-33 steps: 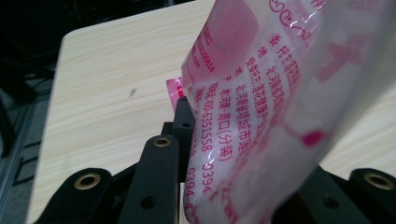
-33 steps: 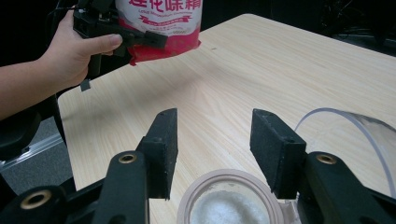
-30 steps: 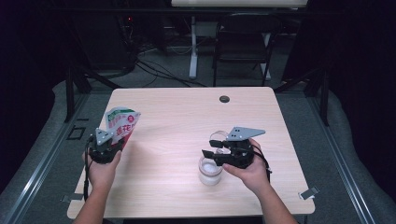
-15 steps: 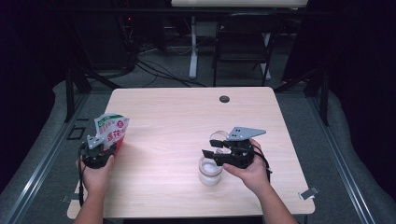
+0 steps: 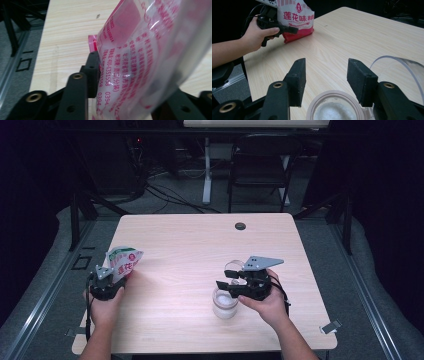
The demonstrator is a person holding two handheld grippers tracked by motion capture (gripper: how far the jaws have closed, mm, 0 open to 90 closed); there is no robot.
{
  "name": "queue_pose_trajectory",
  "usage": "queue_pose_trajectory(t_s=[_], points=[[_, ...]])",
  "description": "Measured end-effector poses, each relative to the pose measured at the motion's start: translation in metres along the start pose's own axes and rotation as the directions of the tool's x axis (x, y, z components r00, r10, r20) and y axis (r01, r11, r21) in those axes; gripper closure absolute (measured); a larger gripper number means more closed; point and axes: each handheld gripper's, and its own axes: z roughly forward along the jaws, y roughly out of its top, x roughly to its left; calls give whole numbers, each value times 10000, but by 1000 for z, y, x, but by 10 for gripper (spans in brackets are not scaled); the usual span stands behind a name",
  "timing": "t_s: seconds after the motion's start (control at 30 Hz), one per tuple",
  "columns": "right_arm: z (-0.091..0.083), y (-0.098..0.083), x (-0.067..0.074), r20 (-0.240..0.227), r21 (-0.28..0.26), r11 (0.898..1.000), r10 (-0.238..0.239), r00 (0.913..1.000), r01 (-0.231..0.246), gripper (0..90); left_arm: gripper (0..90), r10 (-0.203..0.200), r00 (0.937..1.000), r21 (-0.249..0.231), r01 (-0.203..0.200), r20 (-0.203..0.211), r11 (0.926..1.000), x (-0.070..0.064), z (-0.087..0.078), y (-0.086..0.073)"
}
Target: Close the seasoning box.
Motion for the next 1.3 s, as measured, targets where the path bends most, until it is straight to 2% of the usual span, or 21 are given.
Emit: queue_pose_trajectory(t_s=[0.13,0.3,0.47,0.67,0.8,0.97,1.13,1.3], points=[[0,0,0,20,-29,10000,5,10000,-5,492,495,66,10000,-597,-64,44,9982,-3,-6,2],[1,0,0,46,27,10000,-35,10000,35,489,410,-8,10000,-966,4,-40,9953,-6,-11,2],[2,0,1,37,50,10000,-65,10000,65,487,405,72,10000,-1087,-69,23,9941,-8,-15,3],[2,0,0,43,35,10000,-14,10000,13,483,397,40,9992,-1661,25,390,9861,-14,-27,5],[1,1,-1,26,-56,10000,57,10000,-56,478,397,291,9982,-1657,-202,516,9860,-21,-34,7],[0,2,0,86,-31,10000,64,9999,-64,471,397,360,9965,-1763,-222,753,9841,-27,-40,9],[-3,3,-2,182,-77,9998,209,9996,-207,481,397,720,9947,-1655,-589,740,9844,-34,-41,10],[-4,3,-2,312,-65,9998,185,9993,-183,493,416,648,9935,-1431,-509,940,9884,-38,-41,12]])
